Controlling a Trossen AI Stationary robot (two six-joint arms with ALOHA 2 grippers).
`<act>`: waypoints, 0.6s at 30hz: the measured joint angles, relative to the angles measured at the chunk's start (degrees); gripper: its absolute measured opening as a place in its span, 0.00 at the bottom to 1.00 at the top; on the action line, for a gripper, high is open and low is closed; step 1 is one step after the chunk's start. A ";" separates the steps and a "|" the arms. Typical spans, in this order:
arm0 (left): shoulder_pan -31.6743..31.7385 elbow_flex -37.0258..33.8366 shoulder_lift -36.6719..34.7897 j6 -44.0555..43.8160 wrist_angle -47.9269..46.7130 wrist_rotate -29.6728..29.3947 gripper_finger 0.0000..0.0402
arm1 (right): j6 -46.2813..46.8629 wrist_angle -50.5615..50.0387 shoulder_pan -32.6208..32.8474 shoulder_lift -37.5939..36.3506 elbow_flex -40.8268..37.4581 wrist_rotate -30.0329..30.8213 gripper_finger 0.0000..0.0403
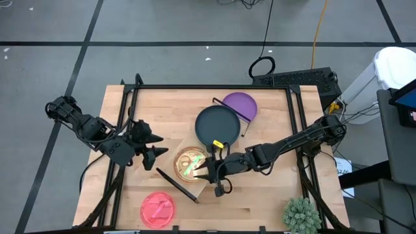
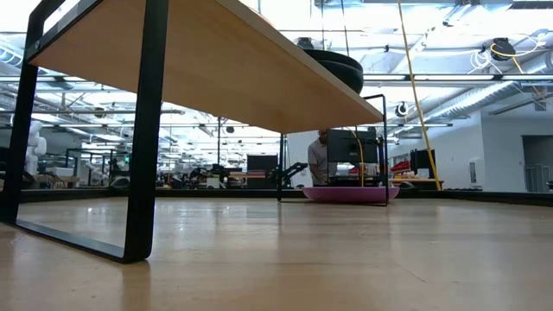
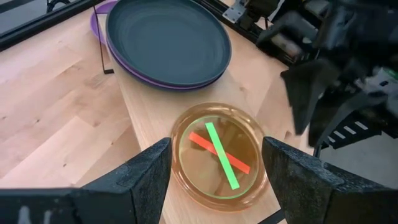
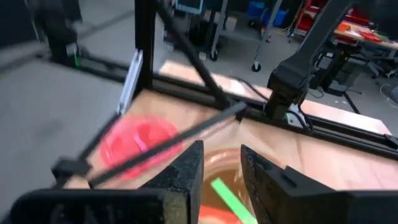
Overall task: Place and stack plates onto a shelf
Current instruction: Stack the purple plate on top of the black plate on the shelf
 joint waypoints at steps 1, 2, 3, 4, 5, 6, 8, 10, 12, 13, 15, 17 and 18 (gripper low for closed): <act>0.00 0.02 0.02 0.01 0.01 0.00 0.63 | 1.42 0.08 0.00 -0.73 0.00 0.20 0.23; 0.00 0.02 0.02 0.01 0.05 0.00 0.63 | 3.05 -0.05 0.00 -1.64 0.00 0.31 0.23; 0.00 0.02 0.02 -0.02 0.10 0.00 0.63 | 4.91 -0.13 0.00 -2.57 0.00 0.35 0.23; 0.00 0.02 0.02 -0.10 0.21 0.00 0.63 | 6.83 -0.38 0.00 -3.71 0.00 0.42 0.23; 0.00 0.02 0.02 -0.26 0.26 0.00 0.63 | 8.99 -0.72 0.00 -4.77 0.00 0.77 0.23; 0.00 0.02 0.02 -0.28 0.24 0.00 0.63 | 11.29 -1.38 0.00 -6.10 0.00 2.07 0.23; 0.00 0.02 0.02 -0.28 0.24 -0.10 0.63 | 15.24 -4.65 0.02 -8.69 0.00 5.60 0.23; 0.00 0.02 0.02 -0.25 0.24 -0.33 0.63 | 18.05 -8.88 0.00 -11.67 0.00 8.76 0.23; 0.00 0.02 0.02 0.03 0.24 -0.37 0.63 | 20.33 -13.37 -0.02 -14.60 0.00 11.00 0.23; 0.00 0.02 0.02 0.31 0.24 -0.38 0.63 | 21.22 -15.80 -0.02 -16.26 0.00 12.14 0.23; 0.00 0.02 0.02 0.59 0.20 -0.39 0.63 | 22.97 -21.26 -0.08 -19.22 0.00 14.03 0.23; 0.00 0.02 0.02 0.59 0.09 -0.42 0.63 | 24.89 -27.04 -0.43 -22.10 0.00 15.33 0.23; 0.00 0.02 0.02 0.44 -0.01 -0.41 0.63 | 25.75 -29.84 -0.81 -23.46 0.00 15.37 0.23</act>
